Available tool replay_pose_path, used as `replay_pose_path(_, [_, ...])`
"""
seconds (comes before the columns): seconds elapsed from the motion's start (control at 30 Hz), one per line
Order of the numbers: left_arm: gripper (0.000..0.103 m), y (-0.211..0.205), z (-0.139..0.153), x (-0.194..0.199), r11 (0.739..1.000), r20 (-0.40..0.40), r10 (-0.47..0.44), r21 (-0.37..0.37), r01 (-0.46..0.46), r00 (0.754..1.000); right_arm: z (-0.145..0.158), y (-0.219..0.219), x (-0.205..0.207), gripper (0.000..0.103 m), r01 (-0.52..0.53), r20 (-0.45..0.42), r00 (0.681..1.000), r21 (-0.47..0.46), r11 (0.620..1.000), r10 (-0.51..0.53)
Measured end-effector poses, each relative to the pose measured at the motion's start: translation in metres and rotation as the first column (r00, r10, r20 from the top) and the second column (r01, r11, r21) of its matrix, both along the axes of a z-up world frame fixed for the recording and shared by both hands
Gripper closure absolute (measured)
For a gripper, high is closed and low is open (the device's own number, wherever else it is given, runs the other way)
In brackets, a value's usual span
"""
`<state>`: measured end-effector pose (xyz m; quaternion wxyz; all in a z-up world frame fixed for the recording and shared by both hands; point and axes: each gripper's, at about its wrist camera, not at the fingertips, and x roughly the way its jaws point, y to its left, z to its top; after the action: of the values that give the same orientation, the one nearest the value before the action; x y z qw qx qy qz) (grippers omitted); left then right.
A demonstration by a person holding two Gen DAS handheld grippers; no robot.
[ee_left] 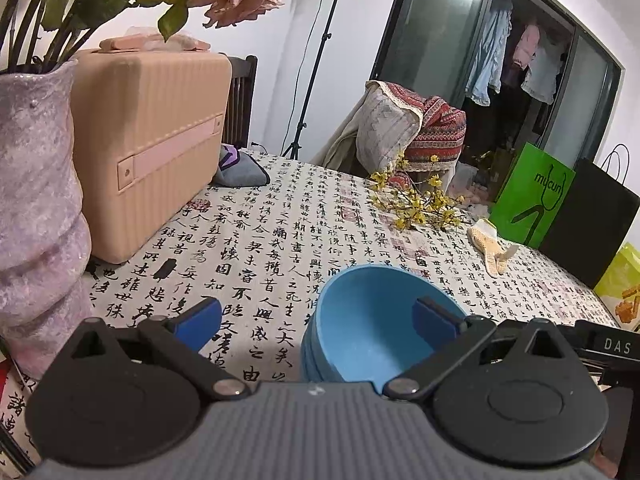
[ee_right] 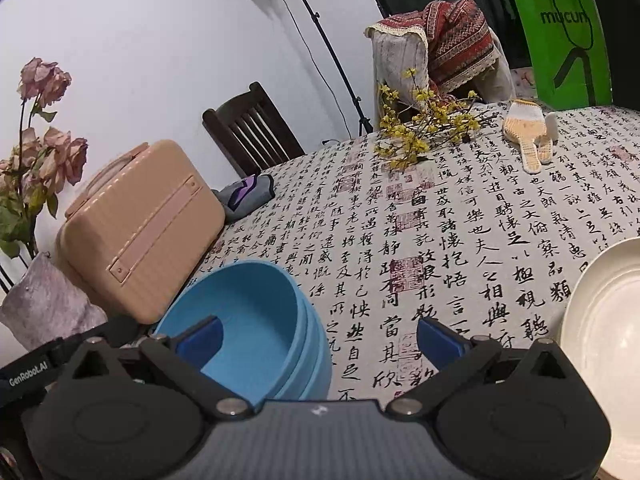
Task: Organize plates and bowls
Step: 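Move both open tools around the rim of the three stacked blue bowls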
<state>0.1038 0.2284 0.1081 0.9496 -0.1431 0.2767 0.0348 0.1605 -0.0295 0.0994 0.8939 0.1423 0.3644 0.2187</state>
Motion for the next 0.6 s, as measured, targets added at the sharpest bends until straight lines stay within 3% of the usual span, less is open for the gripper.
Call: replay_pose_path(0.6, [0.000, 0.005, -0.005, 0.012, 1.000, -0.051, 0.008, -0.005, -0.008, 0.999, 0.000, 0.018, 0.009, 0.000, -0.022, -0.040, 0.999, 0.001, 1.000, 0.022])
